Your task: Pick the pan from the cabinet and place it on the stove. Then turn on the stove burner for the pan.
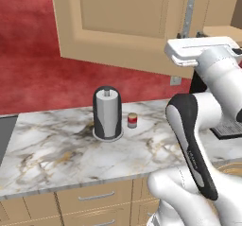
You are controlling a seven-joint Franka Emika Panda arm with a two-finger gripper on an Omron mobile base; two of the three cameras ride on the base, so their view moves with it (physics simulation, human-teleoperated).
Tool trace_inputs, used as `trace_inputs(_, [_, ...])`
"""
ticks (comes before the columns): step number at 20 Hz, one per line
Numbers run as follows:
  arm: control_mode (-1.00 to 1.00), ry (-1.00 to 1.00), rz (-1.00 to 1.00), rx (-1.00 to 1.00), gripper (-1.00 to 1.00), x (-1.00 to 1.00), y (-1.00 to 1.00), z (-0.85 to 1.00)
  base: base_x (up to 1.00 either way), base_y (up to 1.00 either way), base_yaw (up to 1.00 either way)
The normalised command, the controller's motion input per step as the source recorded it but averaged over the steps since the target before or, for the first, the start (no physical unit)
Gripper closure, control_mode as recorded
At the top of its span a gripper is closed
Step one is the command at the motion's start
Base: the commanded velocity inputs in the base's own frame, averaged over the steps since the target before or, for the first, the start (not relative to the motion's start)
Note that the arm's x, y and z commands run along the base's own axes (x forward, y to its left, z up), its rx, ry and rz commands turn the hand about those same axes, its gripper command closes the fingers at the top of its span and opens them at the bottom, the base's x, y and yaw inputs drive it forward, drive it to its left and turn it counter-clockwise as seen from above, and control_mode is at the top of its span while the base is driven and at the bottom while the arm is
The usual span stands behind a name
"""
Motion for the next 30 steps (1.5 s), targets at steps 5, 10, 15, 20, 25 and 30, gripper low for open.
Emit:
trace_inputs(5, [-1.00,-0.03,0.00,0.09,-1.00,-0.64,-0.20,0.06,0.00,0.00,0.00])
trace_inputs(10, [-1.00,0.03,0.00,0.22,-1.00,-0.31,-0.67,0.06,0.00,0.00,0.00])
trace_inputs(15, [-1.00,0.15,0.04,0.34,-1.00,-0.05,-0.96,0.00,0.00,0.00,0.00])
trace_inputs(20, [-1.00,0.27,0.14,0.37,-1.00,0.07,-0.79,-0.11,0.00,0.00,0.00])
trace_inputs(25, [-1.00,0.32,0.29,0.39,-1.00,0.34,-0.26,-0.22,0.00,0.00,0.00])
trace_inputs(30, [-1.00,0.31,0.40,0.34,-1.00,0.53,0.08,-0.36,0.00,0.00,0.00])
